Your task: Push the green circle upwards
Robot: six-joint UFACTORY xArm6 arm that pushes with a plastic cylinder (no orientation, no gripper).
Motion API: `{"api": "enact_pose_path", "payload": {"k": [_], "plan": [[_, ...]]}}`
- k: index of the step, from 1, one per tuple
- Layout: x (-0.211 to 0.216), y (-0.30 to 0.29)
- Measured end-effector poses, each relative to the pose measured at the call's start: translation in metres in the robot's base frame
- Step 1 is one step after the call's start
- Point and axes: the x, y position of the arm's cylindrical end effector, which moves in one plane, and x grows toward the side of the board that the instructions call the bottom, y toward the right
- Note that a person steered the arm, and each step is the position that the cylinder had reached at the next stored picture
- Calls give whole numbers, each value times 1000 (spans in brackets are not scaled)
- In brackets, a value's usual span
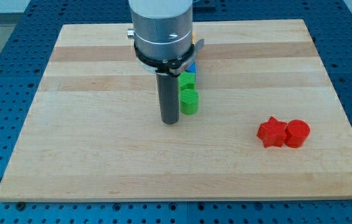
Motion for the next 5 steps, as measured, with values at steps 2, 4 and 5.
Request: {"api": "enact_pose_path", "payload": {"k": [2, 4, 5], "plan": [[9, 6], [7, 32], [-2, 32]]}}
